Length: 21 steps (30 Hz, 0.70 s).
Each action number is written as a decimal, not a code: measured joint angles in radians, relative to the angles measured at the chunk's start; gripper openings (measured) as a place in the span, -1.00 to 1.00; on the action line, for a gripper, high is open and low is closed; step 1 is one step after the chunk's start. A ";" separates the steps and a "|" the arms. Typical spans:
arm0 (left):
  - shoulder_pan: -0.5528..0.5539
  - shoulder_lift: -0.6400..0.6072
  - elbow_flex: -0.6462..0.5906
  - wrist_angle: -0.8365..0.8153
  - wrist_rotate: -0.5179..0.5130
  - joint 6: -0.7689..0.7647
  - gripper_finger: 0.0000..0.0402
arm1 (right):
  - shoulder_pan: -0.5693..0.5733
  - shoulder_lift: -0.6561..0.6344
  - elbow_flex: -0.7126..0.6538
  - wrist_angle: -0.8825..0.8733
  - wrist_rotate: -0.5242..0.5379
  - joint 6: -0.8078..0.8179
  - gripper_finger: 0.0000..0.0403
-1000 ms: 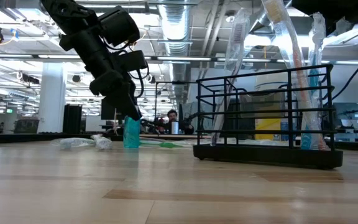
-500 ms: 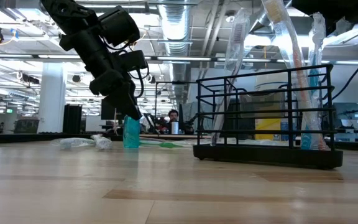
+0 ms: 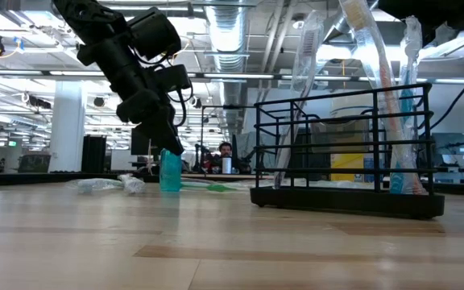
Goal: Pick & Place toothbrushing station
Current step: Put the bottom blue mouthwash into the mesh organizer
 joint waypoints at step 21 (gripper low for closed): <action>-0.039 -0.001 0.123 -0.125 0.071 -0.206 -0.57 | 0.000 0.000 0.000 0.000 0.000 0.000 -0.52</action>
